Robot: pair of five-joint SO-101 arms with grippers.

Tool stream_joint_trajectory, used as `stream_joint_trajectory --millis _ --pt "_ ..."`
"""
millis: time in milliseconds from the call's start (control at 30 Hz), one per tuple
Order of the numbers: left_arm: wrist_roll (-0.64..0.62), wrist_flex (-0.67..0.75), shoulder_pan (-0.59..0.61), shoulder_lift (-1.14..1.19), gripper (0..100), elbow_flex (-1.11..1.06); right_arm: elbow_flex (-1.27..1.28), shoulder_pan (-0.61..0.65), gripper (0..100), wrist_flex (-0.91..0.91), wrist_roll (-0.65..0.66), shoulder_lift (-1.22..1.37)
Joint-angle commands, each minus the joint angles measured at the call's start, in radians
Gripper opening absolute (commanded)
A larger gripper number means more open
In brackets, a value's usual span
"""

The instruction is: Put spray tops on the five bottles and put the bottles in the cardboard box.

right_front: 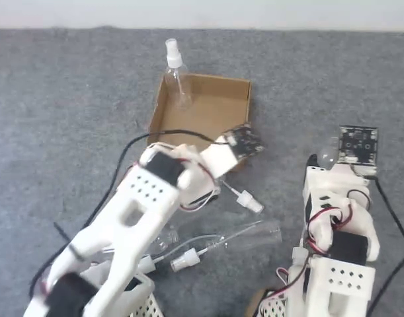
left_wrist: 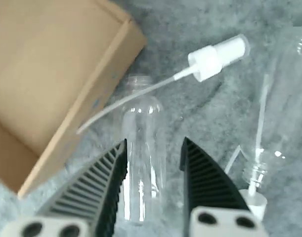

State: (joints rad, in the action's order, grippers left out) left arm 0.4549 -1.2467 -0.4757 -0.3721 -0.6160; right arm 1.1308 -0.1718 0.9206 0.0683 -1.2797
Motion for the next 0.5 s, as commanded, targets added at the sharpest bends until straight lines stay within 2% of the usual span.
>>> stream_joint_trajectory --millis 0,267,467 --pt "0.092 0.020 -0.035 0.120 17 0.133 -0.049 -0.061 9.0 -0.021 -0.028 -0.024" --pt "0.207 -0.029 -0.077 0.285 18 0.300 -0.061 -0.119 9.0 -0.027 -0.034 -0.024" --pt "0.224 -0.104 -0.130 0.364 22 0.392 -0.063 -0.133 9.0 -0.027 -0.034 -0.024"
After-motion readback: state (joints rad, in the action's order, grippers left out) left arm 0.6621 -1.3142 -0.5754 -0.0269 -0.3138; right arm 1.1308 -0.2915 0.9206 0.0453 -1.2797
